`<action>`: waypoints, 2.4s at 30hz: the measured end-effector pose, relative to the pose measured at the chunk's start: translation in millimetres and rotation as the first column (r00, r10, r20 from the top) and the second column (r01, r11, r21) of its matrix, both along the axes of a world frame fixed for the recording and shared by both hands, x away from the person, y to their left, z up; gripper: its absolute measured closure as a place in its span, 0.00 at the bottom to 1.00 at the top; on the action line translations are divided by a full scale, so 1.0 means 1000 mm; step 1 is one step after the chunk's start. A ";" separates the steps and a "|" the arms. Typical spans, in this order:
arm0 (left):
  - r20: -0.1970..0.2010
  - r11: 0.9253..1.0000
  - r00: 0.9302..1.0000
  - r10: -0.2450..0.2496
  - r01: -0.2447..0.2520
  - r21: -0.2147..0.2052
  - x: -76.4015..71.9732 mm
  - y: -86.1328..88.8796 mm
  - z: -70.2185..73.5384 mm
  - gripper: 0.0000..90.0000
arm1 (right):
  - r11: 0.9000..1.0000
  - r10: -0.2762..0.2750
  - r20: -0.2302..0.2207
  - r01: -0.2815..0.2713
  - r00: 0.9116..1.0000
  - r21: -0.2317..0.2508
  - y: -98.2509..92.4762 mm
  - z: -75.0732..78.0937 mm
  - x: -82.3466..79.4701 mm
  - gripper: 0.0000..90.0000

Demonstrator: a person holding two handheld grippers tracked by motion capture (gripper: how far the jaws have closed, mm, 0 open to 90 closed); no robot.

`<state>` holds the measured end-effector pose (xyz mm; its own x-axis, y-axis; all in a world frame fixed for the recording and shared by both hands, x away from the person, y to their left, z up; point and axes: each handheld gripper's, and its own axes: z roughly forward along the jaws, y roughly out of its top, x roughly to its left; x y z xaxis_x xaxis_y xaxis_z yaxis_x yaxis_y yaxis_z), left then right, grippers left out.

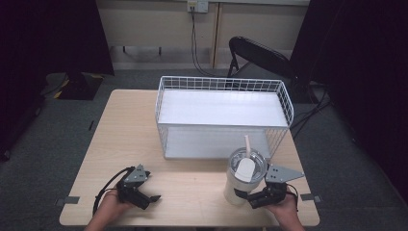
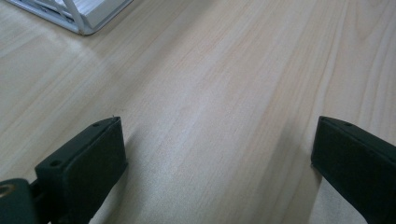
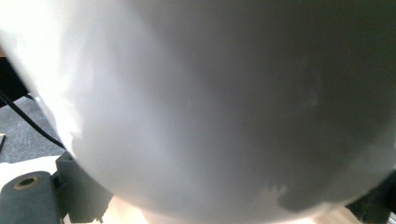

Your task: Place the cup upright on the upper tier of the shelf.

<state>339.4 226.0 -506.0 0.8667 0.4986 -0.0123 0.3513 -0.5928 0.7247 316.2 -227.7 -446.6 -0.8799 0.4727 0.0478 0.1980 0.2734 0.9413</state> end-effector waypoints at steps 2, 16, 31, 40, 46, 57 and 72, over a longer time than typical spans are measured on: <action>0.000 1.000 1.000 0.000 0.000 0.000 0.000 0.000 0.000 0.03 | 1.000 0.001 0.004 -0.001 1.000 -0.002 0.000 0.000 0.000 0.10; 0.000 1.000 1.000 0.001 -0.001 0.000 0.000 0.000 0.000 0.03 | 0.999 -0.013 0.024 0.012 1.000 0.032 -0.003 0.006 -0.002 0.11; 0.000 1.000 1.000 0.000 0.000 0.000 0.000 0.000 0.000 0.03 | 1.000 -0.011 0.013 0.011 1.000 0.006 -0.008 0.028 0.002 0.11; 0.000 1.000 1.000 0.000 0.000 0.000 0.000 0.000 0.000 0.03 | 1.000 0.006 -0.008 -0.006 1.000 0.014 -0.005 0.042 0.009 0.11; 0.000 1.000 1.000 0.000 0.000 0.000 0.000 0.000 0.000 0.03 | 0.999 0.003 -0.015 -0.003 1.000 0.042 -0.005 0.049 0.012 0.11; 0.000 1.000 1.000 0.000 0.000 0.000 0.000 0.000 0.000 0.03 | 0.999 0.008 -0.018 -0.007 1.000 0.045 -0.006 0.069 0.019 0.11; 0.000 1.000 1.000 0.000 0.000 0.000 0.000 0.000 0.000 0.03 | 0.998 0.007 -0.033 -0.005 0.999 0.064 -0.005 0.091 0.028 0.11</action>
<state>339.4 226.1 -506.0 0.8669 0.4983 -0.0121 0.3510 -0.5930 0.7247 344.3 -232.5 -355.2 -0.8799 0.4628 0.1072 0.2285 0.2144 0.9496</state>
